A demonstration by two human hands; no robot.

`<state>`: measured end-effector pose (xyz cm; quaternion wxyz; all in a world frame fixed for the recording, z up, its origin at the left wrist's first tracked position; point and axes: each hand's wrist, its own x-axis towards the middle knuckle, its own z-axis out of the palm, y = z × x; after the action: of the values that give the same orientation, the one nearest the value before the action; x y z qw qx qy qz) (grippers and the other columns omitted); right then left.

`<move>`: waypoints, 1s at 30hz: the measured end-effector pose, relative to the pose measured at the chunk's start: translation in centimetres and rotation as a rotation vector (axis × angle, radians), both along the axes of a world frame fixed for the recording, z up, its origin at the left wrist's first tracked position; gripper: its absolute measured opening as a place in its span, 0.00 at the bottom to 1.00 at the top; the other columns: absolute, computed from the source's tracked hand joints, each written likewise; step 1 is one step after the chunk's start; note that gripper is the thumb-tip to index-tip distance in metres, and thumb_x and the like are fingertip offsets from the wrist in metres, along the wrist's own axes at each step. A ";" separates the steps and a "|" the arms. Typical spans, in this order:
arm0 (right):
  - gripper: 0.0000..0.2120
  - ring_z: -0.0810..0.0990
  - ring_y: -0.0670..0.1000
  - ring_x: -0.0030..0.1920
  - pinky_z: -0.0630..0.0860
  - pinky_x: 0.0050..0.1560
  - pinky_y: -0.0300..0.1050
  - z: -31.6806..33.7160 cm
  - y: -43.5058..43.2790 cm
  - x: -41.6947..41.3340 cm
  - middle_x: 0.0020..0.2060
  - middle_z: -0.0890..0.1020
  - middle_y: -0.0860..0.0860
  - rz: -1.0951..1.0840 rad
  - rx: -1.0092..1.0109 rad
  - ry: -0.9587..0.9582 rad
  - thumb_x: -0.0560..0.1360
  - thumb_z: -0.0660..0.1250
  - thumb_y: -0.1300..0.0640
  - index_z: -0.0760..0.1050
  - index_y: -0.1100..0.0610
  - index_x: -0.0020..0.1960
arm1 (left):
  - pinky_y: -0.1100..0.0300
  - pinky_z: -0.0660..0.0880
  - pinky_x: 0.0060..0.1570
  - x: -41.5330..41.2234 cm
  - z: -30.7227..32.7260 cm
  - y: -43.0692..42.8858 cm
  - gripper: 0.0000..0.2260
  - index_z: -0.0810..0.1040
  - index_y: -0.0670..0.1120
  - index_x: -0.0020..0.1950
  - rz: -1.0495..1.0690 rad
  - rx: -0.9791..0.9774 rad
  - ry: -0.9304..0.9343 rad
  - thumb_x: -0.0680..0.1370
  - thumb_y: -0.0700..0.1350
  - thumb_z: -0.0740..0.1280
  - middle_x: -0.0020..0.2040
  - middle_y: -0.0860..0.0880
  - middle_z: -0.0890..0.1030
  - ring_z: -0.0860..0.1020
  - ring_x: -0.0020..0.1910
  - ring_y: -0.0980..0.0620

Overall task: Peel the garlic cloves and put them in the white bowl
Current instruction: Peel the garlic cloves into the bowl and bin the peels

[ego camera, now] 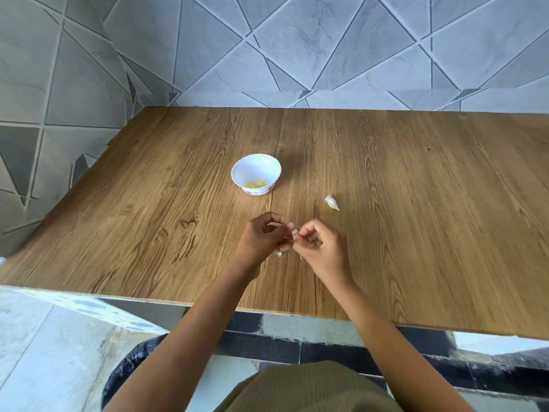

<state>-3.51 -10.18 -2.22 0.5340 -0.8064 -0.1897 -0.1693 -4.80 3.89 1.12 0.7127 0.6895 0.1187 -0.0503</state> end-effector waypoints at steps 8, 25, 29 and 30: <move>0.08 0.81 0.44 0.37 0.78 0.40 0.38 0.1 -0.5 0.3 0.39 0.83 0.49 0.101 0.121 0.263 0.70 0.72 0.66 0.81 0.59 0.48 | 0.63 0.79 0.39 0.1 0.1 1.1 0.03 0.81 0.41 0.46 -0.127 0.049 -0.033 0.75 0.35 0.68 0.36 0.46 0.83 0.81 0.35 0.52; 0.08 0.76 0.40 0.31 0.73 0.34 0.34 1.2 -1.4 0.7 0.29 0.79 0.44 0.295 0.206 0.465 0.72 0.69 0.66 0.77 0.56 0.38 | 0.57 0.79 0.49 0.5 1.0 1.6 0.05 0.81 0.44 0.47 -0.289 0.061 -0.013 0.76 0.36 0.67 0.42 0.44 0.82 0.81 0.43 0.50; 0.09 0.76 0.42 0.32 0.74 0.34 0.34 1.0 -1.6 0.8 0.28 0.79 0.44 0.277 0.222 0.462 0.72 0.69 0.67 0.76 0.55 0.37 | 0.65 0.80 0.42 0.7 0.8 1.6 0.04 0.81 0.42 0.46 -0.217 -0.008 0.044 0.76 0.36 0.67 0.39 0.46 0.83 0.83 0.39 0.54; 0.09 0.76 0.42 0.32 0.74 0.35 0.34 0.9 -1.6 0.8 0.29 0.80 0.44 0.272 0.217 0.460 0.72 0.69 0.67 0.76 0.55 0.37 | 0.66 0.79 0.40 0.8 0.8 1.6 0.04 0.81 0.42 0.46 -0.188 -0.027 0.054 0.76 0.36 0.67 0.38 0.46 0.84 0.83 0.38 0.55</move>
<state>-2.72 -11.77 -1.29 0.6641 -0.7288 -0.1507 0.0717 -4.04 5.54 1.93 0.7108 0.6861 0.0719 -0.1370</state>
